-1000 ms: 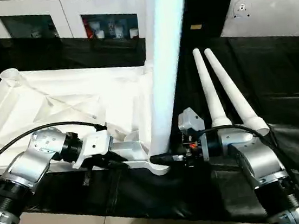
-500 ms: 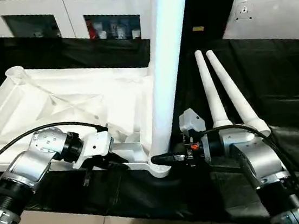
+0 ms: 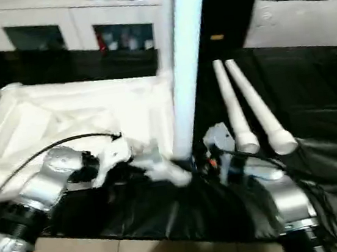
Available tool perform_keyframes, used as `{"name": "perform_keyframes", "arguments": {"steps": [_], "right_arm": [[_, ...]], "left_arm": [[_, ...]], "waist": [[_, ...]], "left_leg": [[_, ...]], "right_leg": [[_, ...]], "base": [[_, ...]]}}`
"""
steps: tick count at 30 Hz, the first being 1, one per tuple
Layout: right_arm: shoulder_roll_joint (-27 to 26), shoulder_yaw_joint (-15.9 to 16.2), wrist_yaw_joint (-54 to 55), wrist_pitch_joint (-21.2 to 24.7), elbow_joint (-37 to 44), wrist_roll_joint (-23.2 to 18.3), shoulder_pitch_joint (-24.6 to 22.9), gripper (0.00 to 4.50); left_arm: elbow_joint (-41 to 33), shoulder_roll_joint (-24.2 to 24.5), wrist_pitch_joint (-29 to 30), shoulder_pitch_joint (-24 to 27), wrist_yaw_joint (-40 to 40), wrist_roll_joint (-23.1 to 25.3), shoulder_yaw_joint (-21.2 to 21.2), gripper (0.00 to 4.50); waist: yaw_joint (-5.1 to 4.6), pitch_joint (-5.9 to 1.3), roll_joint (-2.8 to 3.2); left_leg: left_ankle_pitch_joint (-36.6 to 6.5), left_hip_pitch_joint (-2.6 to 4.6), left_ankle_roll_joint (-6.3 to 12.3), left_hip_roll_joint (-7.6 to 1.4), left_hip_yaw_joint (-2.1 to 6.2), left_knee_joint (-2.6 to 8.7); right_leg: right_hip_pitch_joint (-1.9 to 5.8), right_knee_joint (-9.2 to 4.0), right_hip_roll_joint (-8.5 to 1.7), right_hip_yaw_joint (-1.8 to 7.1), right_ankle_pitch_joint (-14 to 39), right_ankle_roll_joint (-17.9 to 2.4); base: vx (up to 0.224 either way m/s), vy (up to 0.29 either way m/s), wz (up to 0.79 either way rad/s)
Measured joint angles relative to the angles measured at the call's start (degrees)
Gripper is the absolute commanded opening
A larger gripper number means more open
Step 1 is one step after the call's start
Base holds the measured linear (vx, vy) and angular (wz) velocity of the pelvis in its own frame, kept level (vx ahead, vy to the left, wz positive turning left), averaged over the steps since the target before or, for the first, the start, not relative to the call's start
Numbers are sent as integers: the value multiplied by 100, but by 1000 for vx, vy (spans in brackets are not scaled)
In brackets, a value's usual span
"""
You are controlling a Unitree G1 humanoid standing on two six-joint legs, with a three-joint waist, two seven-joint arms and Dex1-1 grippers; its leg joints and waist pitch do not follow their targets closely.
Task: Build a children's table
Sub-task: Rotate leg to tighten
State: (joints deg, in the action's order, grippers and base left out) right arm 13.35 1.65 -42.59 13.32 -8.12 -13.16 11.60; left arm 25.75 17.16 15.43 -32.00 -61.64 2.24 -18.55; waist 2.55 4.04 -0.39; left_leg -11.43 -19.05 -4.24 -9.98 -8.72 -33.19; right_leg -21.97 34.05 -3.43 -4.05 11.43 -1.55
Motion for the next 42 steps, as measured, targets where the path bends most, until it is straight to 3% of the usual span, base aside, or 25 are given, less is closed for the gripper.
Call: {"name": "perform_keyframes", "arguments": {"steps": [3, 6, 8, 14, 15, 23, 27, 32, 36, 37, 42], "right_arm": [[-415, -176, 895, -32, -278, 205, 220, 196], [-923, -352, 1993, -118, -881, 489, 763, 196], [-1045, -402, 2333, -144, -1065, 536, 934, 196], [-1301, -463, 2721, -247, -1281, 663, 1168, 196], [-1349, -491, 2742, -294, -1305, 676, 1177, 231], [-1592, -534, 2587, -442, -1334, 440, 1078, 310], [-1316, -409, 1984, -426, -1087, 280, 785, 334], [-596, -318, 857, -210, -521, -96, 279, 375], [233, -192, -138, -185, -65, -222, 116, 399], [346, -177, -275, -185, -6, -223, 115, 421], [942, 107, -1082, -242, 90, -192, 116, 445]], "left_arm": [[-81, -435, 541, -7, 701, 45, 148, 0], [64, -918, 890, -168, 1569, 215, 305, 0], [80, -1073, 985, -199, 1858, 215, 323, 0], [67, -1080, 1030, -263, 2048, 234, 378, 0], [37, -1068, 1044, -259, 2047, 242, 382, 0], [-91, -722, 873, -222, 1910, 219, 376, 0], [-239, -401, 649, -105, 1541, 209, 315, 0], [-339, 65, 63, 52, 863, 131, 202, 0], [-344, 375, -322, 134, 201, -39, 98, 0], [-347, 436, -379, 141, 88, -63, 66, 0], [-400, 708, -667, 190, -603, -197, -51, 0]], "waist": [[-108, -2, 3], [-205, -1, 4], [-218, -2, 2], [-177, -3, -13], [-169, -3, -14], [-243, -3, -17], [-227, -3, -16], [-203, 1, -19], [-99, 4, -23], [-79, 4, -24], [10, 4, -25]], "left_leg": [[11, -2, 18, 4, -10, -6], [13, -14, 21, 8, -23, -12], [9, -22, 27, 11, -26, -4], [-1, -30, 39, 2, -24, 36], [0, -31, 38, -3, -23, 43], [8, -89, 27, -14, -29, 54], [12, -97, 35, -14, -29, 55], [17, -109, 48, -15, -29, 56], [20, -108, 54, -13, -30, 52], [20, -105, 53, -13, -29, 53], [12, -105, 38, -14, -30, 49]], "right_leg": [[4, -39, -2, 9, -1, -2], [-4, -55, -8, 15, -4, -6], [-5, -63, -8, 20, -22, -22], [-23, -60, 0, 9, -130, -27], [-29, -58, 5, 5, -133, -32], [-102, -47, 16, 5, -145, -44], [-108, -48, 15, 4, -144, -41], [-115, -52, 15, 4, -142, -39], [-114, -52, 14, 5, -142, -39], [-112, -52, 14, 5, -142, -39], [-111, -51, 12, 5, -141, -37]], "base": [[0, 0, 0], [0, 0, 0], [0, 0, 0], [0, 0, 0], [0, 0, 0], [0, 0, 0], [0, 0, 0], [0, 0, 0], [0, 0, 0], [0, 0, 0], [0, 0, 0]]}}
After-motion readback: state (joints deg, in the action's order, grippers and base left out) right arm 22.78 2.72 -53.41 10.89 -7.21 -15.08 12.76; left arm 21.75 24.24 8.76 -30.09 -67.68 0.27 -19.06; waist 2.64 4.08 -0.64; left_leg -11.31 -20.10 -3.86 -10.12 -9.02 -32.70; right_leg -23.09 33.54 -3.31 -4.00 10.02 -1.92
